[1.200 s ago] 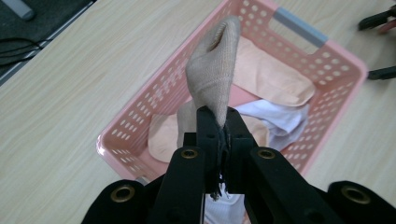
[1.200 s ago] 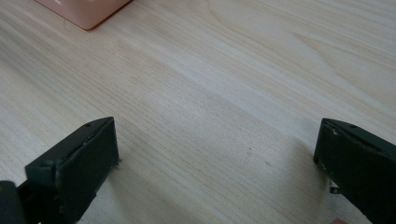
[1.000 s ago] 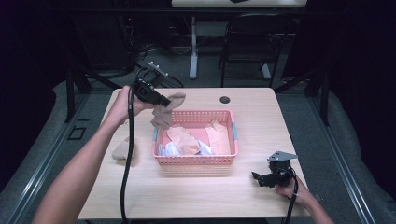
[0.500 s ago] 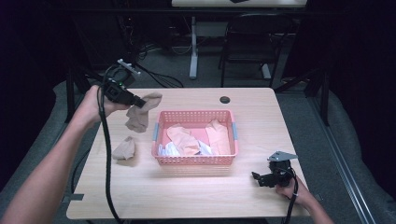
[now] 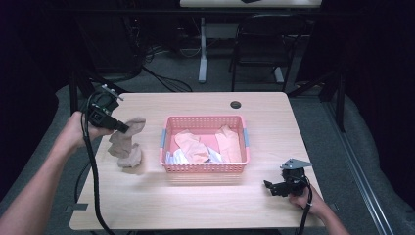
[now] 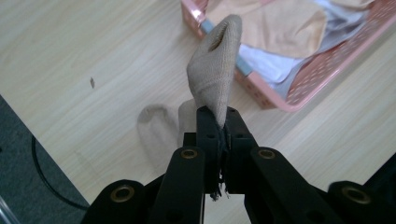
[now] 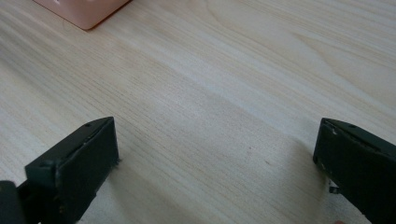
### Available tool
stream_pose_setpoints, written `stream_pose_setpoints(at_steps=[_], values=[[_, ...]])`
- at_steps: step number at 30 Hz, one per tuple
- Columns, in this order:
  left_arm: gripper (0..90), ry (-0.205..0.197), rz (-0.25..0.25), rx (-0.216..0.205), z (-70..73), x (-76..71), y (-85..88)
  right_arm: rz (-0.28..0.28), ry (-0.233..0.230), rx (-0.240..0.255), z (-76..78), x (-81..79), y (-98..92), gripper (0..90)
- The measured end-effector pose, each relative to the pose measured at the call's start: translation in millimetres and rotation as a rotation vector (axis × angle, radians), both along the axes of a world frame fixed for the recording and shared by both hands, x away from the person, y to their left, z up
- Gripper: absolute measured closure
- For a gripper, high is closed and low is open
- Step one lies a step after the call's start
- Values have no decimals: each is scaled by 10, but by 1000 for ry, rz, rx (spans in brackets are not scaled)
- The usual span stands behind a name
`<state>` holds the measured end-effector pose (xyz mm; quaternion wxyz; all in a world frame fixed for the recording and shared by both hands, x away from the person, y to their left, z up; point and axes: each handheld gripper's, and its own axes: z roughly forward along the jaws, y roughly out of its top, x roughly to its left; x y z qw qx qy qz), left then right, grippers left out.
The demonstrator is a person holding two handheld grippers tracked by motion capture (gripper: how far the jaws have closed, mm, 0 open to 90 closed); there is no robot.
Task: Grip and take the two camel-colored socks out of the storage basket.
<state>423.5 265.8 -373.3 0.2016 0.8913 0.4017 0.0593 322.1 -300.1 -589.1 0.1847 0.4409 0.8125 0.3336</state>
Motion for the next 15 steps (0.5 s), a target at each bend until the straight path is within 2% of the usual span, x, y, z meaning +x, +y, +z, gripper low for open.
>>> stream_pose_setpoints(at_steps=[4, 10, 13, 15], values=[[872, 53, 29, 26, -332, 52, 20, -3, -1, 2, -1, -1, 3, 0], [869, 93, 70, 62, -790, 152, 9, -3, -1, 3, -1, -1, 3, 0], [870, 107, 84, 95, -955, 216, 17, -4, -1, 3, -1, -1, 4, 0], [869, 116, 110, 78, -1024, 258, 39, -8, -6, 11, -7, -3, 9, 0]])
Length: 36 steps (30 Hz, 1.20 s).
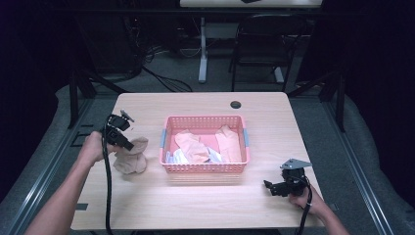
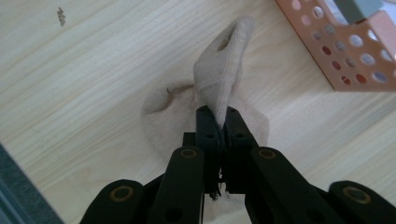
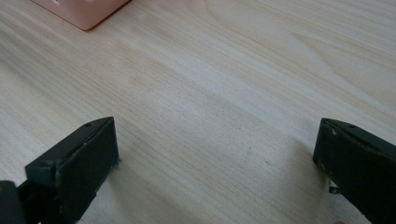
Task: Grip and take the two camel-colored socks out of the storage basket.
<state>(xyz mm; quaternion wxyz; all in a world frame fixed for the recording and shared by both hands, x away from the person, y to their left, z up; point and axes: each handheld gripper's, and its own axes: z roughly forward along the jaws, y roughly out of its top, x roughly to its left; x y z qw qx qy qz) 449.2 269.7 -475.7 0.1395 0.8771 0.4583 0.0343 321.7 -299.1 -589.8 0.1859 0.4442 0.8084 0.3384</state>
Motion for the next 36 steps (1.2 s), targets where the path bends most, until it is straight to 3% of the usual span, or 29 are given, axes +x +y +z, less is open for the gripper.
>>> stream_pose_setpoints(at_steps=[5, 8, 10, 13, 18, 21, 26, 36], values=[[782, -12, 55, -3, -105, 94, 75, 0, 0, 0, 0, 0, 0, 0], [669, -27, 94, 0, -141, 118, 131, -2, 0, -2, 0, -1, 0, 0], [525, -49, 133, 20, -140, 117, 167, -1, 0, 0, 0, -1, 0, 0], [360, -78, 178, 1, -101, 79, 244, 0, 0, 0, 0, 0, 0, 0], [212, -113, 204, -26, -19, -45, 338, -1, 0, -2, 0, 0, -1, 0], [164, -129, 200, -15, -10, -148, 337, -1, 0, 0, 0, 0, 0, 0], [139, -147, 191, -45, -58, -359, 333, -3, 0, -3, 0, -1, 0, 0], [31, -176, 211, -59, -208, -650, 398, -1, 4, -2, 2, -3, -2, 0]])
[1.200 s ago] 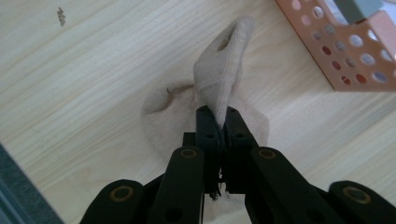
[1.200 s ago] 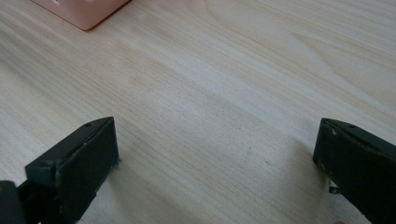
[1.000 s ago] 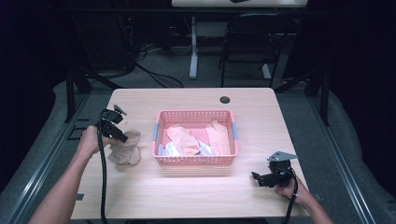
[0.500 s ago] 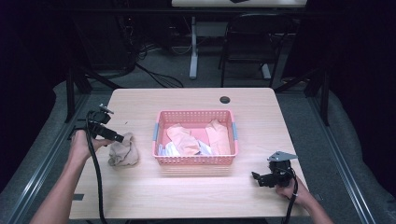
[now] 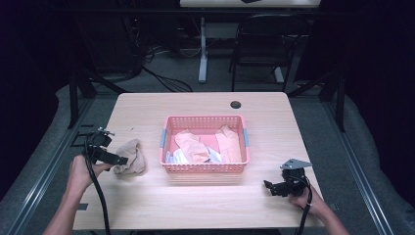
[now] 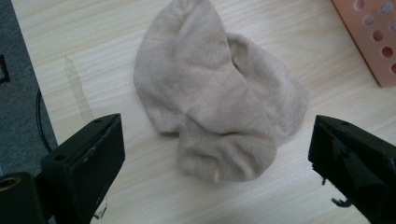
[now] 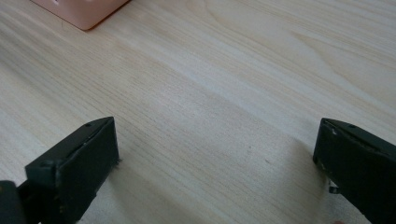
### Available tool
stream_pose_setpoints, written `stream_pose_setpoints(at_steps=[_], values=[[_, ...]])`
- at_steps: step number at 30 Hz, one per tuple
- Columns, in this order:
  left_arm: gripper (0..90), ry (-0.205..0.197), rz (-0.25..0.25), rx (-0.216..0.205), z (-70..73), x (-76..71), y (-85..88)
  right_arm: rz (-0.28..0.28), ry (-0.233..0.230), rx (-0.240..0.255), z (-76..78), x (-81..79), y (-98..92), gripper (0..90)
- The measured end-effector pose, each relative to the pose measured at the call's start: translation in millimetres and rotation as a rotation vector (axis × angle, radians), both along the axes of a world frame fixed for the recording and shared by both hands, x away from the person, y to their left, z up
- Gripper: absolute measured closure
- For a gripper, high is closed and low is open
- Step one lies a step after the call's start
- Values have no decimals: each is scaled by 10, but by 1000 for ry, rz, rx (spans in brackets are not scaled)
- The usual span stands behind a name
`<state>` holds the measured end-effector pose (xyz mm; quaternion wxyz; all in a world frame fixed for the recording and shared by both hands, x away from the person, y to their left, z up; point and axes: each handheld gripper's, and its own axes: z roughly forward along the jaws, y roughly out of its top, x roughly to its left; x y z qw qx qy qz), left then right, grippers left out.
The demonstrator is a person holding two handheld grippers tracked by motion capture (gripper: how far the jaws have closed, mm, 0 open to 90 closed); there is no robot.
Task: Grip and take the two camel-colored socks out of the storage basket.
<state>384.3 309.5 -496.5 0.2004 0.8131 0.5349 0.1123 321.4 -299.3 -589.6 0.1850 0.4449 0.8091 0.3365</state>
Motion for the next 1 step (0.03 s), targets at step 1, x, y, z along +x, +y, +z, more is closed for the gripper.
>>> stream_pose_setpoints(at_steps=[1], values=[[24, -6, 6, -7, -16, -18, 6, 1, 0, 0, 0, 1, 0, 0]])
